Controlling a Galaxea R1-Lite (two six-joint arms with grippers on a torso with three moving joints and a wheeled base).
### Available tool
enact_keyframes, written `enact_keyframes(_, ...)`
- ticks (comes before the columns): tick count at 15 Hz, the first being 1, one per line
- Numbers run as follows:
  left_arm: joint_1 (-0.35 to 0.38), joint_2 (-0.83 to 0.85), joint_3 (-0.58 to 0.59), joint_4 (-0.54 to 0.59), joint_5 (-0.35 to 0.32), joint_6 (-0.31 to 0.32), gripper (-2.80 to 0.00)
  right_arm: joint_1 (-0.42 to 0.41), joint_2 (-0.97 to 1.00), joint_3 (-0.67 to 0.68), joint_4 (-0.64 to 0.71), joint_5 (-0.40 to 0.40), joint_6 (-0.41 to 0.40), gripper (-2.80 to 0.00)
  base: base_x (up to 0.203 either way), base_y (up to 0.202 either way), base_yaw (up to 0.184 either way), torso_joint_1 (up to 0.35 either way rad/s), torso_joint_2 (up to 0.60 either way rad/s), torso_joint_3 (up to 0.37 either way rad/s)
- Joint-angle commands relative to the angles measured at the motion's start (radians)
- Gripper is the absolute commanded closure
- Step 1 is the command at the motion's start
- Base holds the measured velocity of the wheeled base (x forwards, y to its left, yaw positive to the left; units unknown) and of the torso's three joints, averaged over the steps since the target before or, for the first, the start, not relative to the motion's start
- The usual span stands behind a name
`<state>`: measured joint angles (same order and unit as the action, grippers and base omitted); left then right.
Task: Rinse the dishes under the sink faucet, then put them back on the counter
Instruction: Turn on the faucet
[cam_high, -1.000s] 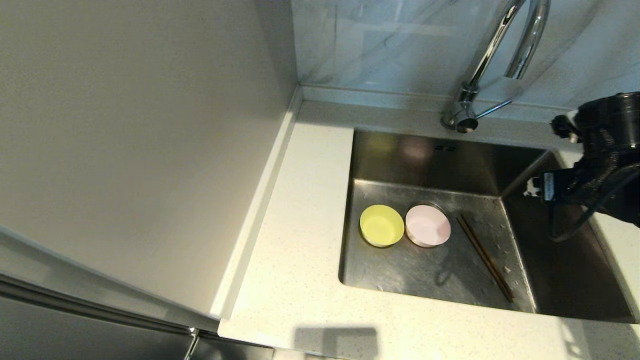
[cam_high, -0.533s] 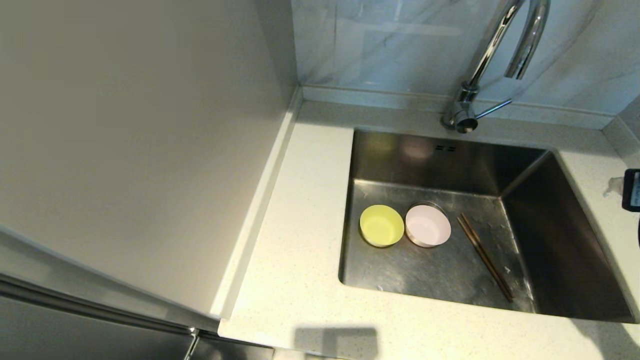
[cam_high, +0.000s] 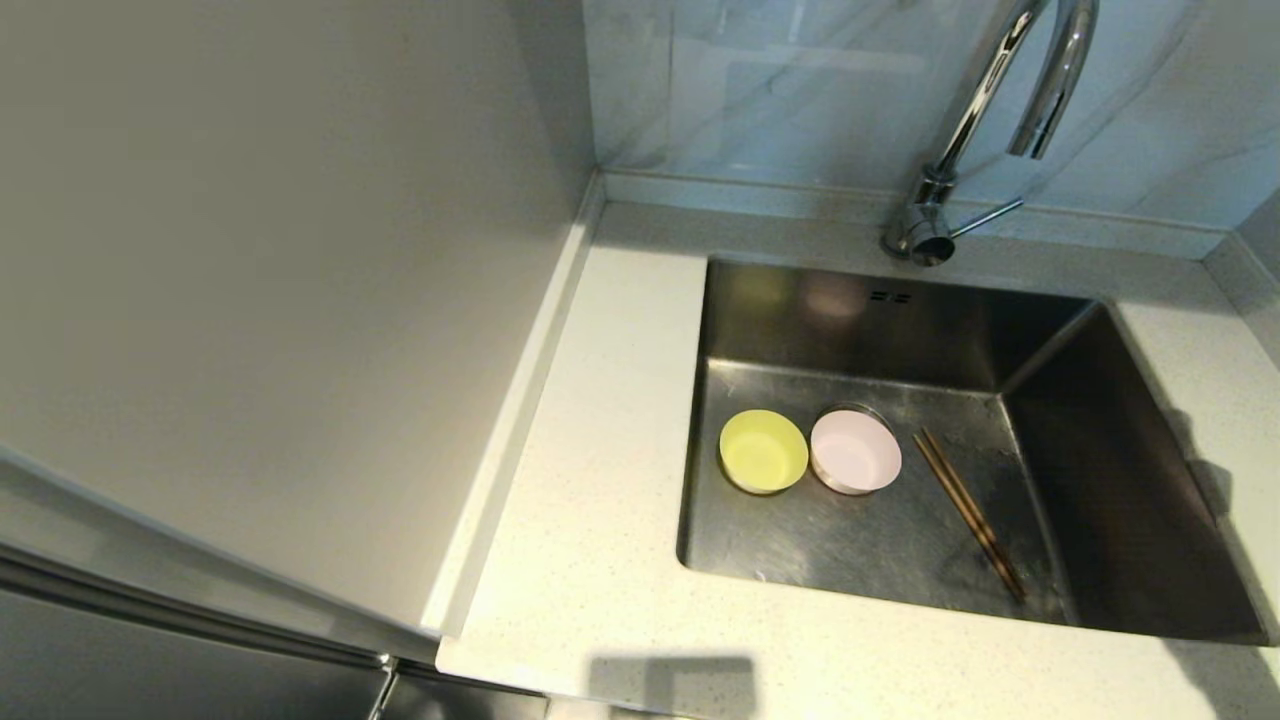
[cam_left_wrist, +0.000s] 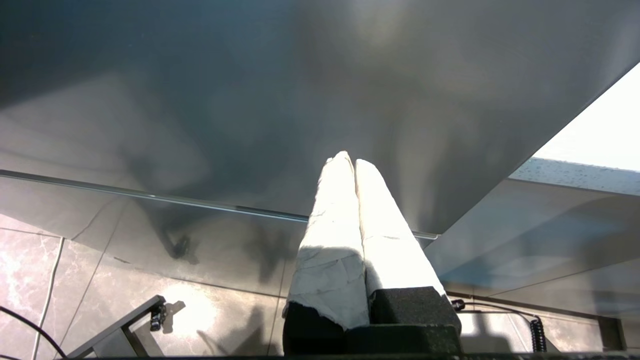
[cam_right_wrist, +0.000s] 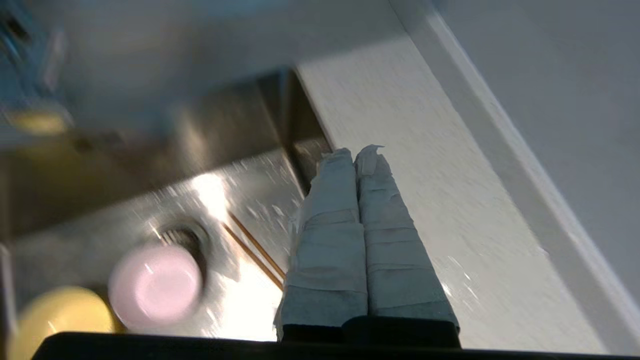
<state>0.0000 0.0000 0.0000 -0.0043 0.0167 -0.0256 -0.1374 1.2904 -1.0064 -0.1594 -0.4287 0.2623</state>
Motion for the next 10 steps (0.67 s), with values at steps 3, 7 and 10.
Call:
enact_keyframes(3,0.0,-0.003,0.0,0.0,0.0,0.0,0.0,0.0,0.27,-0.198,-0.241,0.051,0.025,0.0,0.0,0.0,0.0,0.0,0.0,0.0)
enact_keyframes(7,0.0,-0.003,0.0,0.0,0.0,0.0,0.0,0.002,0.453,-0.444,-0.284,0.099,0.129,0.0,0.0,0.0,0.0,0.0,0.0,0.0)
enact_keyframes(10,0.0,-0.003,0.0,0.0,0.0,0.0,0.0,0.002,0.531,-0.515,-0.29,0.135,0.186,0.0,0.0,0.0,0.0,0.0,0.0,0.0)
